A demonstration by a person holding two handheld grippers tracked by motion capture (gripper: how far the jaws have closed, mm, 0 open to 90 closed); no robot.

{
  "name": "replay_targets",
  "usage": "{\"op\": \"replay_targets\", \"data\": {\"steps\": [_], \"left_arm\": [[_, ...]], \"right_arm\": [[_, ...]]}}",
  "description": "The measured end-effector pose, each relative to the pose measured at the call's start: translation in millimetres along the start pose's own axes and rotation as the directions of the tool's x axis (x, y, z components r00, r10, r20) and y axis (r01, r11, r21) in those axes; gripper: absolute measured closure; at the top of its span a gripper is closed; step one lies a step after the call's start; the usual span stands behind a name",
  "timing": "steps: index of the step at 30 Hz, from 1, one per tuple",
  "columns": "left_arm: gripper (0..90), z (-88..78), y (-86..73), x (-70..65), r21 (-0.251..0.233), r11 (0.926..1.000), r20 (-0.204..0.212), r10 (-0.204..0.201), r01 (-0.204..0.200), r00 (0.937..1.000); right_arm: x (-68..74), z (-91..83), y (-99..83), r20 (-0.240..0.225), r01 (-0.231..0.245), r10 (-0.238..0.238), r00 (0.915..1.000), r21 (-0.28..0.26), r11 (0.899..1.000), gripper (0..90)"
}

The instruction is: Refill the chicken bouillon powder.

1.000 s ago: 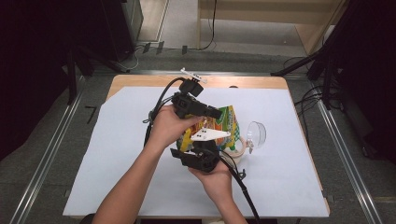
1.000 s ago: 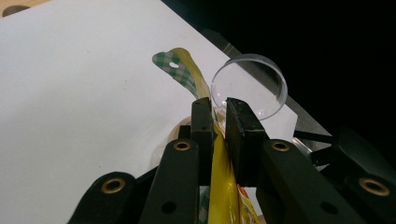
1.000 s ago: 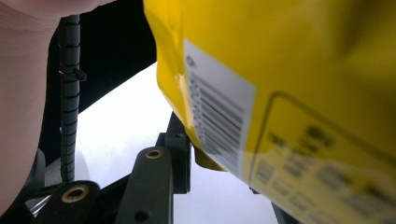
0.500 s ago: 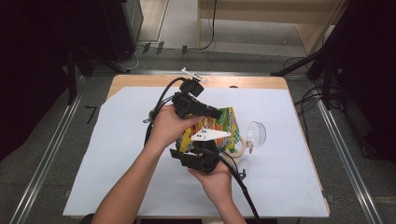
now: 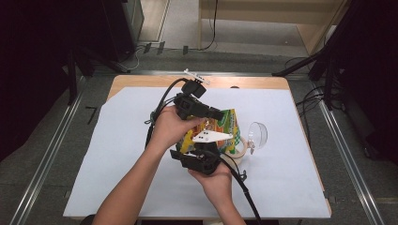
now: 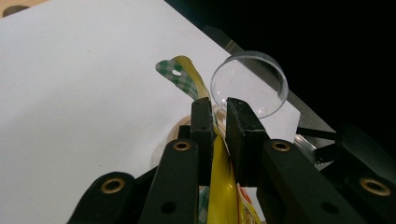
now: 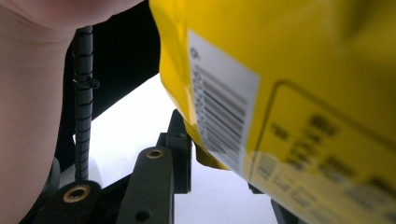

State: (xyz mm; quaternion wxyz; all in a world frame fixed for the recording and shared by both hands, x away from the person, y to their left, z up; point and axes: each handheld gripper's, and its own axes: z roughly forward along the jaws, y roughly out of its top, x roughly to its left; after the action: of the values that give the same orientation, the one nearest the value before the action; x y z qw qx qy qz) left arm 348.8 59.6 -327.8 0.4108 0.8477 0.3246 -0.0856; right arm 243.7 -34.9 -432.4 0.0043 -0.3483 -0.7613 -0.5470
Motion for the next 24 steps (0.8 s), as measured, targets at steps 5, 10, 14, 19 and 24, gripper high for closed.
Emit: {"op": "replay_targets", "data": {"steps": [5,10,14,19,24], "left_arm": [[81.5,1.1,-0.1,0.4,-0.002,1.0,0.008,-0.002,0.002,1.0],[81.5,1.3,0.0,1.1,0.002,1.0,0.006,-0.005,0.005,1.0],[81.6,0.5,0.1,0.7,0.002,1.0,0.009,-0.005,0.005,0.9999],[81.6,0.4,0.0,3.8,0.001,0.9999,0.008,-0.016,0.016,0.9998],[81.5,0.1,-0.1,2.4,-0.003,0.9999,0.011,-0.012,0.012,0.9999]], "right_arm": [[-0.2,-1.6,-0.8,0.002,0.01,-0.01,0.9999,0.008,1.0,69.3],[0.1,-2.2,-0.5,0.003,0.012,-0.012,0.9999,0.009,1.0,69.3],[2.1,-2.4,-0.1,0.008,0.02,-0.02,0.9998,0.013,1.0,69.4],[2.8,-1.5,0.4,0.011,0.017,-0.017,0.9998,0.016,1.0,69.4],[2.2,-0.9,0.4,0.015,0.027,-0.027,0.9995,0.014,1.0,69.8]]}}
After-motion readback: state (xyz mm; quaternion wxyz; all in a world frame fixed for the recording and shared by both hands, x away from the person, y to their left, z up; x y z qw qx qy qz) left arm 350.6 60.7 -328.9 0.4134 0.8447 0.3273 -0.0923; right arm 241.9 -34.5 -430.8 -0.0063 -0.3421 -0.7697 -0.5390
